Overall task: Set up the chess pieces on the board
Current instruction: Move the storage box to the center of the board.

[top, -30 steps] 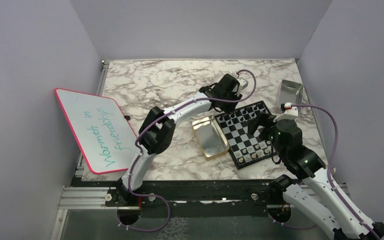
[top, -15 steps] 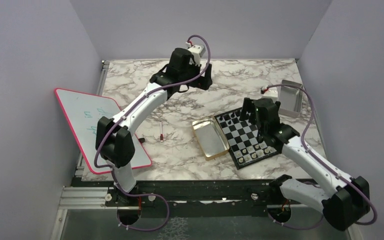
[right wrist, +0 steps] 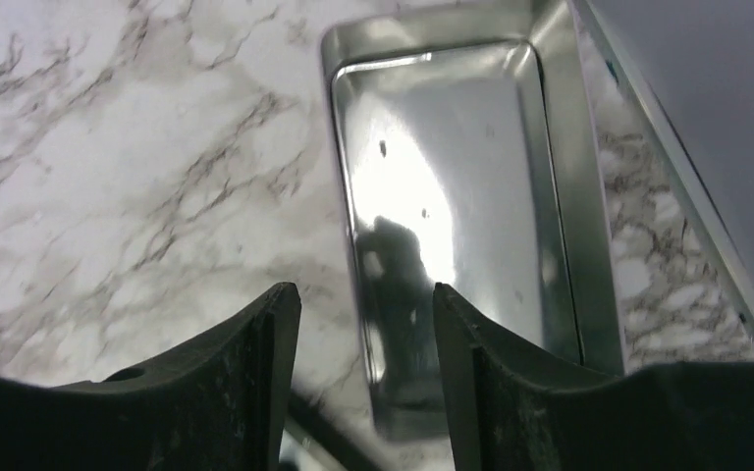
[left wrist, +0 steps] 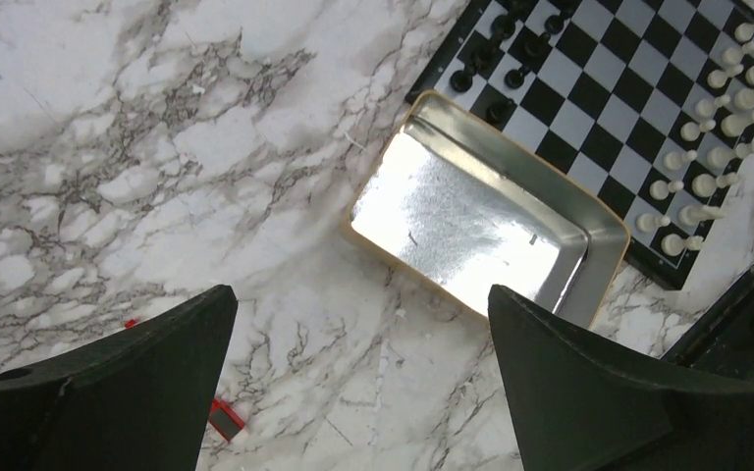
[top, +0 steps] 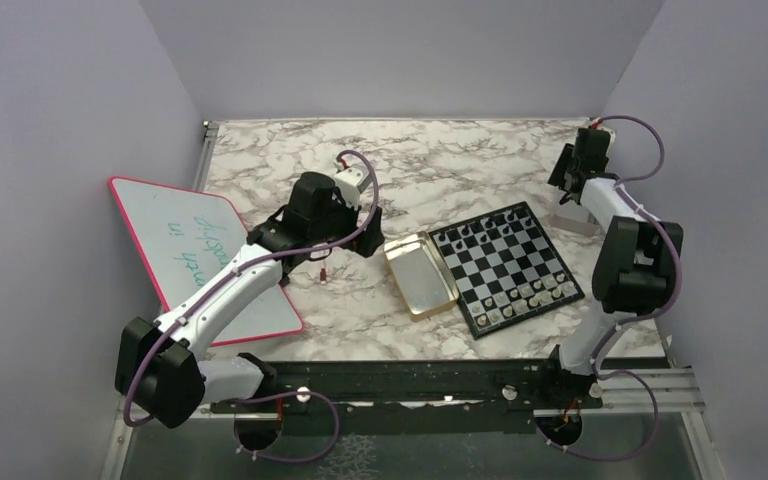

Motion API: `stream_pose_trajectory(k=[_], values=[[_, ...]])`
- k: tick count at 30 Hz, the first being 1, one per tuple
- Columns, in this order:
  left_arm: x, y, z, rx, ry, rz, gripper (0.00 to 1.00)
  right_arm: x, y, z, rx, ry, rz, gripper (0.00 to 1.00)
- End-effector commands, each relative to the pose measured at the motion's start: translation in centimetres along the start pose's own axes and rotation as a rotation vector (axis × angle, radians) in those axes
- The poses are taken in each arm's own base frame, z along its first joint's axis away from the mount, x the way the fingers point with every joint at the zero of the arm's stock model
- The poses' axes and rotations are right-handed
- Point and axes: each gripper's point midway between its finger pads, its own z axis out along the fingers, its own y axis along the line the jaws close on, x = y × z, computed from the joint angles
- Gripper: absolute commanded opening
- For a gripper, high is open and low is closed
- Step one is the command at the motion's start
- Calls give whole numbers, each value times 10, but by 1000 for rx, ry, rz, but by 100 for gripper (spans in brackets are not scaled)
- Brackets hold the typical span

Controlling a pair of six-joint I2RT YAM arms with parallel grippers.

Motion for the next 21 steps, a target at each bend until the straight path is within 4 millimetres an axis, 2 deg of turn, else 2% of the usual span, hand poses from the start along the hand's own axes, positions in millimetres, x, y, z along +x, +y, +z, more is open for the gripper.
stream_pose_trajectory(k=[1, 4, 7, 11, 16, 21], values=[[29, 2, -4, 10, 38, 29, 99, -14, -4, 38, -25, 57, -84, 53], [34, 6, -9, -10, 37, 52, 99, -15, -14, 63, 5, 108, -132, 48], [30, 2, -14, 7, 13, 64, 99, -14, -12, 82, -16, 141, -184, 44], [29, 1, -16, 7, -3, 63, 99, -7, 0, 95, -116, 174, -326, 35], [32, -3, -15, 33, -3, 55, 99, 5, 16, 92, -263, 184, -437, 23], [33, 0, -14, 17, 0, 51, 99, 21, 28, 71, -388, 202, -493, 17]])
